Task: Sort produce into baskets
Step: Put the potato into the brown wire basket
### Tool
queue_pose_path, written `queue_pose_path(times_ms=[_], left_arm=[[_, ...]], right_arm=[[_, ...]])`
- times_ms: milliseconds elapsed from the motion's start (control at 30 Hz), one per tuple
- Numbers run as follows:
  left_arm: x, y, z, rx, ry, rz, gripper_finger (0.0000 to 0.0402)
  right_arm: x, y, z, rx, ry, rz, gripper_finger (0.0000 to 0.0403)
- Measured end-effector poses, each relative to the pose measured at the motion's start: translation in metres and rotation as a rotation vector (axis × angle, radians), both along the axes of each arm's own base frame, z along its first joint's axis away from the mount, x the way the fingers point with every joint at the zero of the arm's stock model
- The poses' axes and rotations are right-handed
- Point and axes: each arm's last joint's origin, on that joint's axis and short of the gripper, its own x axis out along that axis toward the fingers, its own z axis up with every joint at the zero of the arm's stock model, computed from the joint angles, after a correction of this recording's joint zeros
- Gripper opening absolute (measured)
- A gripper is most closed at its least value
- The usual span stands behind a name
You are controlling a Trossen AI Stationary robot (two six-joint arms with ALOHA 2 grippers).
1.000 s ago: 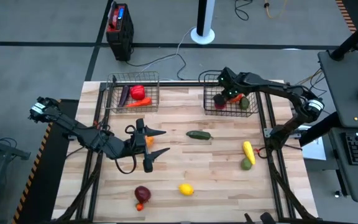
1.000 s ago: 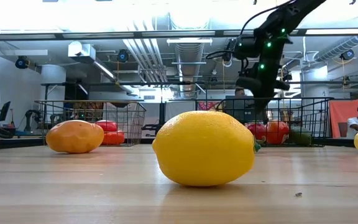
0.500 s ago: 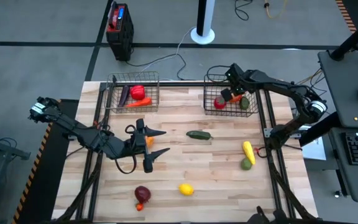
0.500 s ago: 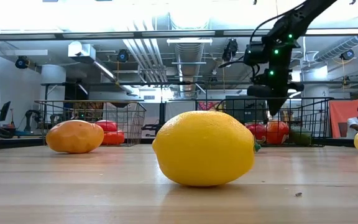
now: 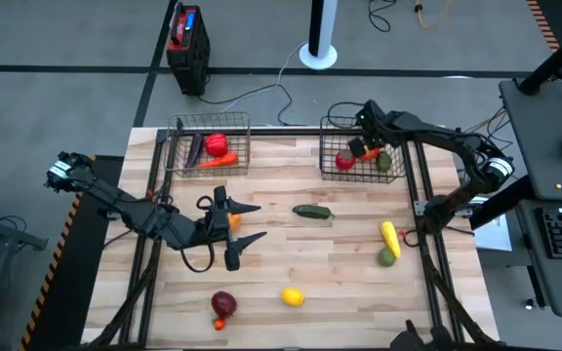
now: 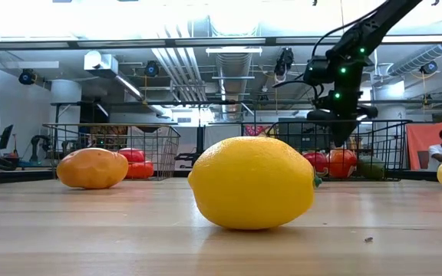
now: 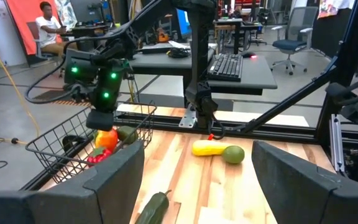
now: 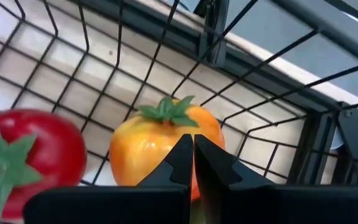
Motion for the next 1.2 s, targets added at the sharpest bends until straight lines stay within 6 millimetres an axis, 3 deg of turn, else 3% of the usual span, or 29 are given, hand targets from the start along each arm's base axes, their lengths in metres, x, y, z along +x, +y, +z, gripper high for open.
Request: queue_pose_path(times_ms=[400,1200], left_arm=[[0.0,0.0,-0.001,0.008,0.01,0.004,0.0279],[0.0,0.0,-0.003,-0.01,0.021,0.007,0.0279]], right_arm=[[-0.004,0.006,-0.008,0.049,0.01,-0.006,0.0009],[-0.013,0.024,0.006,0.13,-0.001,0.022,0.0009]])
